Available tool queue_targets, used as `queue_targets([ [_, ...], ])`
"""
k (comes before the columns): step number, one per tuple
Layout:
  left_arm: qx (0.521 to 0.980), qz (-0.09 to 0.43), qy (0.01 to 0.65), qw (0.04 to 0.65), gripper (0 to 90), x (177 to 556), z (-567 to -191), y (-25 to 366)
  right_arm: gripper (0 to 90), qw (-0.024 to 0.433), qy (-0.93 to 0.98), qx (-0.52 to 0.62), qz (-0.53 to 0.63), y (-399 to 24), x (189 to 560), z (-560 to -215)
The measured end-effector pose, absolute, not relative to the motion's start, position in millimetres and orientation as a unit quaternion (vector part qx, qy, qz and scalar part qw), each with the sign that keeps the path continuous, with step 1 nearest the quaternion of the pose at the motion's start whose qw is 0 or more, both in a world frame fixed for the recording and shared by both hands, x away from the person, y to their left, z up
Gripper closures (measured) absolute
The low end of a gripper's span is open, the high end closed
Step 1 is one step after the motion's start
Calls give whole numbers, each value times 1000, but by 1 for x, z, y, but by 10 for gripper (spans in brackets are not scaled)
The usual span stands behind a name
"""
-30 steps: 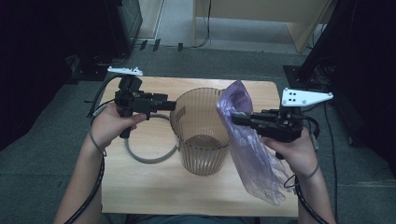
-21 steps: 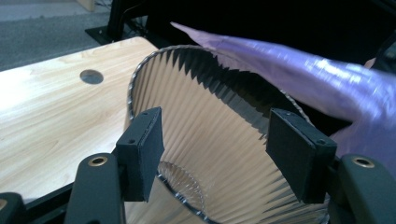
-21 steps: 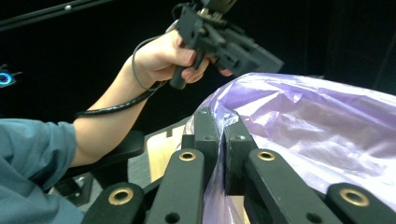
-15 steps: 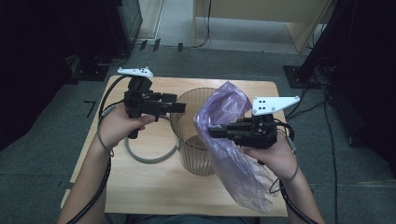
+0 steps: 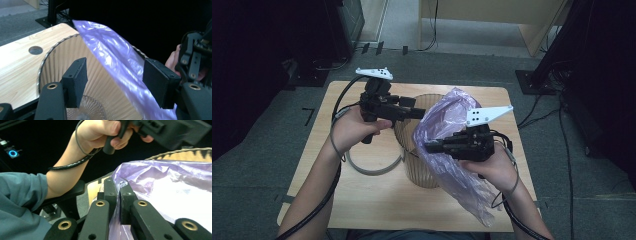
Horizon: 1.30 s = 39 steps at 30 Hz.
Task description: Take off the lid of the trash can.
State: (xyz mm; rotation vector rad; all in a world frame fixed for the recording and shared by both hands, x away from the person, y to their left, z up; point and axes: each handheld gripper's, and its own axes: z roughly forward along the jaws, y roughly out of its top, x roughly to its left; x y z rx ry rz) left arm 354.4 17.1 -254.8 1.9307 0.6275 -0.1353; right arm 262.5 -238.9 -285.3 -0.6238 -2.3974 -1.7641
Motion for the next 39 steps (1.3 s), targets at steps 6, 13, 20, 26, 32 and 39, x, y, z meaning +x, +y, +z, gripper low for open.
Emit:
queue_targets([
  [6, 813, -55, 251, 522, 355, 351, -254, 7, 880, 67, -785, -189, -586, -233, 259, -284],
  [13, 827, -58, 241, 505, 356, 344, -265, -2, 880, 78, -781, -167, -597, -228, 250, -277],
  [20, 836, -66, 240, 489, 355, 335, -277, 0, 879, 82, -776, -155, -605, -227, 245, -271],
  [26, 837, -63, 234, 491, 355, 327, -274, 2, 877, 85, -773, -150, -611, -228, 243, -267],
  [32, 831, -51, 239, 499, 355, 326, -271, 8, 876, 71, -769, -167, -612, -237, 249, -269],
  [39, 814, -26, 249, 525, 340, 330, -266, 24, 868, 43, -765, -202, -609, -250, 263, -278],
])
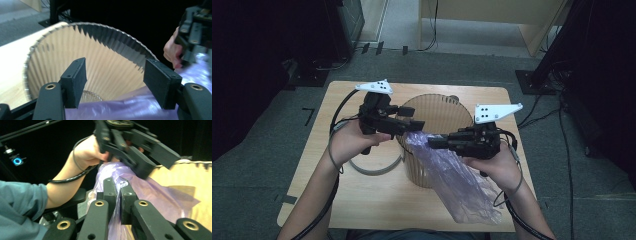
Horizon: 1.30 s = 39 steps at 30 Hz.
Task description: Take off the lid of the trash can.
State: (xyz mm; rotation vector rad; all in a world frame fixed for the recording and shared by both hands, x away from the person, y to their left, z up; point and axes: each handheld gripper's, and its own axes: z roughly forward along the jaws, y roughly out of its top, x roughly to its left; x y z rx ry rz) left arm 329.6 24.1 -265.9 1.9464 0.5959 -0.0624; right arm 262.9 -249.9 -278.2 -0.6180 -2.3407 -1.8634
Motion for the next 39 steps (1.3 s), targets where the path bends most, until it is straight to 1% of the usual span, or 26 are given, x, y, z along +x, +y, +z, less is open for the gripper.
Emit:
queue_targets([
  [1, 811, -23, 249, 528, 340, 330, -265, 26, 867, 33, -765, -209, -608, -253, 266, -279],
  [9, 801, -14, 259, 539, 339, 333, -262, 36, 864, 2, -772, -225, -595, -256, 274, -280],
  [15, 799, -8, 264, 540, 339, 331, -259, 38, 864, -6, -771, -238, -590, -260, 289, -274],
  [17, 799, -8, 266, 539, 339, 332, -259, 39, 865, -18, -769, -247, -589, -263, 298, -270],
  [24, 801, -14, 263, 537, 338, 334, -265, 35, 864, -39, -759, -266, -593, -270, 307, -268],
  [26, 801, -13, 265, 537, 338, 335, -266, 36, 844, -45, -763, -265, -588, -271, 307, -269],
  [28, 797, -13, 268, 541, 338, 335, -266, 37, 816, -50, -766, -268, -583, -271, 308, -272],
  [29, 795, -12, 265, 545, 338, 335, -266, 37, 786, -51, -768, -269, -579, -271, 308, -273],
  [30, 795, -10, 263, 547, 338, 334, -266, 37, 726, -52, -770, -271, -575, -271, 310, -275],
  [31, 795, -8, 262, 547, 338, 333, -266, 37, 629, -51, -771, -275, -572, -271, 311, -277],
  [32, 795, -5, 258, 548, 338, 332, -266, 37, 562, -51, -771, -279, -570, -271, 311, -279],
  [33, 796, -4, 256, 548, 338, 332, -266, 37, 518, -53, -770, -286, -568, -270, 312, -281],
  [36, 799, -6, 253, 546, 336, 331, -267, 35, 426, -57, -763, -292, -573, -272, 311, -283],
  [39, 802, -9, 251, 541, 330, 332, -272, 32, 395, -64, -759, -297, -576, -279, 310, -283],
])
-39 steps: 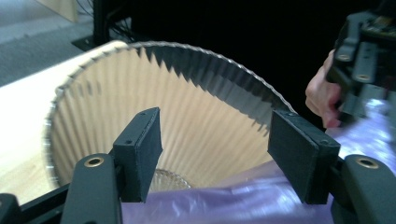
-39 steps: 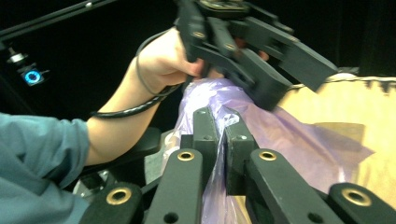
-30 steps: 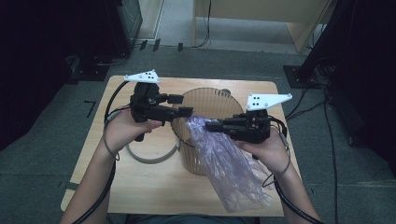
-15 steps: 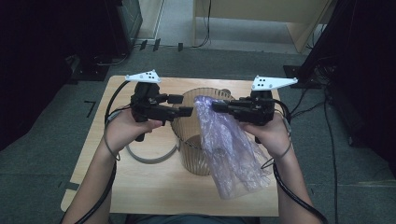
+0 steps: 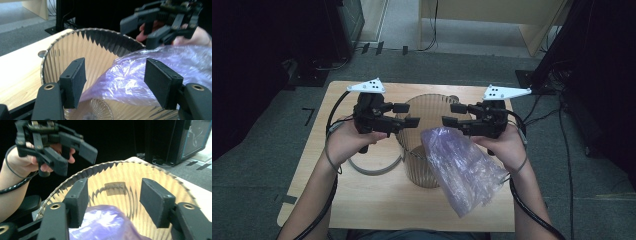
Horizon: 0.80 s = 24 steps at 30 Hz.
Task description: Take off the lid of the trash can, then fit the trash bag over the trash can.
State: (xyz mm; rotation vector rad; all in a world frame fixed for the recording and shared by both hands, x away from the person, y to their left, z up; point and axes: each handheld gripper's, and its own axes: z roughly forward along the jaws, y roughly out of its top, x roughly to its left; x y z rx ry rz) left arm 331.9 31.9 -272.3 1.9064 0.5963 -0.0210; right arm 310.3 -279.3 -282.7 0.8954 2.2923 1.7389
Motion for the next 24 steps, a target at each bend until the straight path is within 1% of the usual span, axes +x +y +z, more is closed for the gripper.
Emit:
queue_targets([
  [3, 807, -12, 251, 535, 330, 333, -278, 30, 397, 75, 755, 295, 581, -289, 308, -281],
  [7, 807, -12, 247, 536, 329, 333, -279, 30, 444, 90, 754, 289, 583, -303, 304, -280],
  [16, 809, -5, 228, 542, 328, 326, -276, 28, 514, 120, 759, 276, 577, -333, 294, -286],
  [20, 810, -9, 227, 541, 328, 324, -276, 28, 518, 98, 756, 273, 586, -337, 290, -288],
  [24, 812, -12, 223, 539, 329, 321, -277, 28, 512, 83, 767, 254, 583, -331, 285, -289],
])
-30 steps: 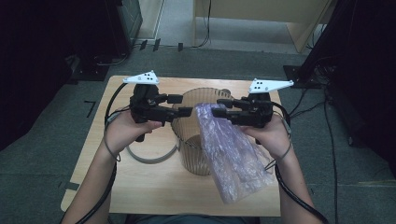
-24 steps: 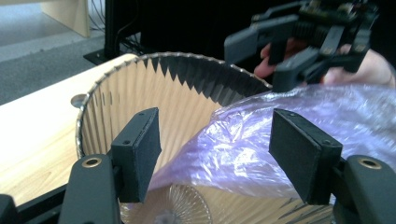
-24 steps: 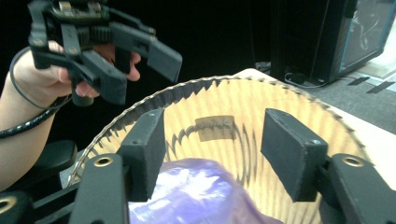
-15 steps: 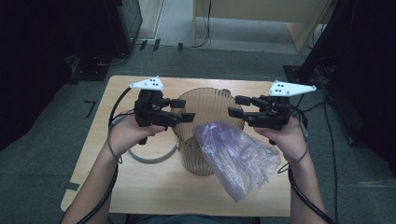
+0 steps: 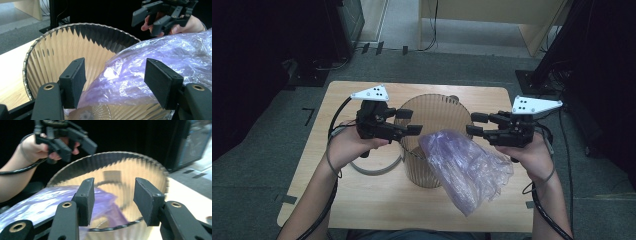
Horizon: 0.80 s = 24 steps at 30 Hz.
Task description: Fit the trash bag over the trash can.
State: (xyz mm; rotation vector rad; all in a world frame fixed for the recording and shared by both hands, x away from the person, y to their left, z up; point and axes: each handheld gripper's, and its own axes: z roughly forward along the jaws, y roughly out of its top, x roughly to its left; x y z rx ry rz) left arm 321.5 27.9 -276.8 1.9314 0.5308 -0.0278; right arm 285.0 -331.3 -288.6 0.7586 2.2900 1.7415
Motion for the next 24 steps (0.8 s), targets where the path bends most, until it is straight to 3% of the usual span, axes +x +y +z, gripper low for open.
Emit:
queue_targets([
  [5, 812, -10, 223, 539, 329, 321, -277, 29, 451, 44, 781, 237, 577, -315, 282, -292],
  [10, 811, -7, 222, 542, 329, 320, -275, 32, 452, 17, 805, 197, 560, -298, 279, -297],
  [24, 810, 3, 212, 546, 340, 319, -274, 34, 701, -46, 822, 185, 536, -283, 277, -304],
])
